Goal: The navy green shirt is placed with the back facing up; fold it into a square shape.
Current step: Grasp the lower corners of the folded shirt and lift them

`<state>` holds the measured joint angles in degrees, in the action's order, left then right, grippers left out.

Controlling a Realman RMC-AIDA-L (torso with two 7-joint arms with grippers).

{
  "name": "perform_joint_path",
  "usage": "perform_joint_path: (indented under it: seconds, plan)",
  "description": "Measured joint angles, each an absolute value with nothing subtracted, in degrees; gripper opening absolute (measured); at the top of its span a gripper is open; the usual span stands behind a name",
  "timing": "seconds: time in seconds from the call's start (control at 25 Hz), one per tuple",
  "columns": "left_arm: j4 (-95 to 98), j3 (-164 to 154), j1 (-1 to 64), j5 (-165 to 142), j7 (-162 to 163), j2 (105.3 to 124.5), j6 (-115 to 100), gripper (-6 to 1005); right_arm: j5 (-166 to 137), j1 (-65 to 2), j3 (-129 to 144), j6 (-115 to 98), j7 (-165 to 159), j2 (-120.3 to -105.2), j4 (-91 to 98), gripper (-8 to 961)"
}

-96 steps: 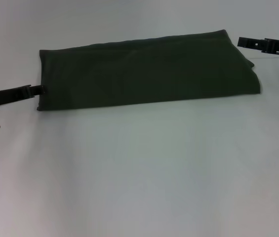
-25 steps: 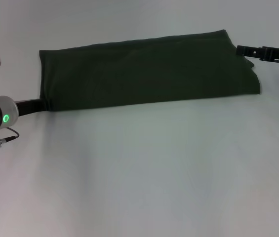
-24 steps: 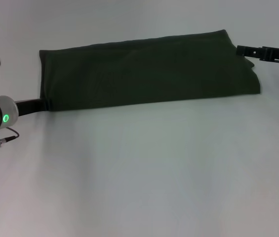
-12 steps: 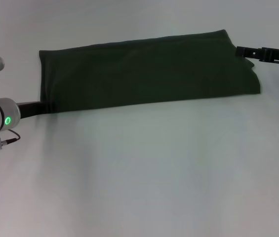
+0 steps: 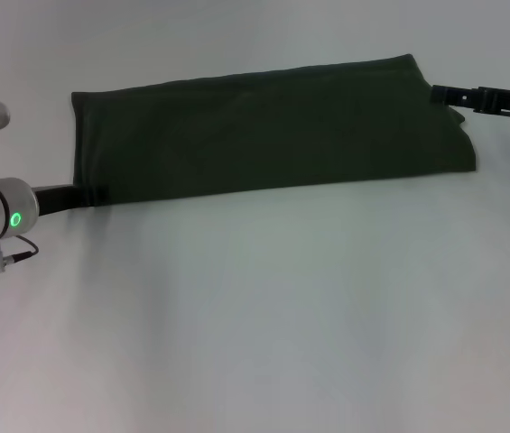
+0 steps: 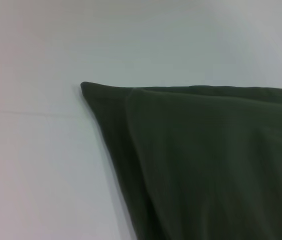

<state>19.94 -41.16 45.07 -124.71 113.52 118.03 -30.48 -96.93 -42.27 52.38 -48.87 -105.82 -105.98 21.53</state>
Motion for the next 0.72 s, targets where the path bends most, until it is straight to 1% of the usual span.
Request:
perform_joint_path:
  seconds: [0.04,0.72]
  plan:
    - [19.92,-41.26,45.08,-124.71,113.29,118.03,-30.50,322,-97.05,-42.27,52.38,-48.87,-105.96,-105.98,21.53,862]
    - [19.75,-41.31,45.02,-124.81,113.73,117.87,-30.34,48,-98.09,-42.28,52.38,-49.13,-106.70,-105.98,22.04,862]
